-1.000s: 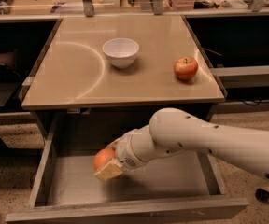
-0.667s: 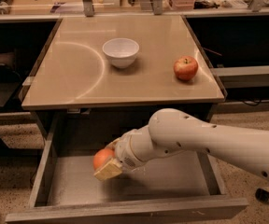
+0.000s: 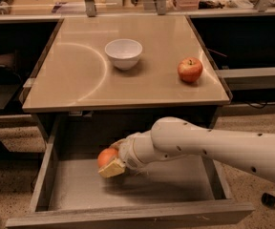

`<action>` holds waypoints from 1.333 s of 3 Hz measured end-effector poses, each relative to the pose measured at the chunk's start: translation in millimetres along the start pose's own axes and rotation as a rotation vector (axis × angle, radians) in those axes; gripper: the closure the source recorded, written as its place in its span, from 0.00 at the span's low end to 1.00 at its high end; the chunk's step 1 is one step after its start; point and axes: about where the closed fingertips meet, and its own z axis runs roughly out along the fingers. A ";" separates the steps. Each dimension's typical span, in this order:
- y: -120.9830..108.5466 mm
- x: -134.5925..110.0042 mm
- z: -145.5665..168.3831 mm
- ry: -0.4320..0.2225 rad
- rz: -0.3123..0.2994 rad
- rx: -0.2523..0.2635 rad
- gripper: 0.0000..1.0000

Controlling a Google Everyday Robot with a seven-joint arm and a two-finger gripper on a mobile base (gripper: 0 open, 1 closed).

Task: Place orange into top drawer

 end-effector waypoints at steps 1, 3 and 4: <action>-8.6 13.4 11.3 -0.010 0.014 0.024 1.00; -17.1 23.5 18.9 -0.018 0.018 0.047 0.87; -17.1 23.5 18.9 -0.018 0.018 0.047 0.64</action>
Offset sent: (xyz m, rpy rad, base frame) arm 0.0211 -0.0129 -0.0430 0.0090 -0.0354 -0.0712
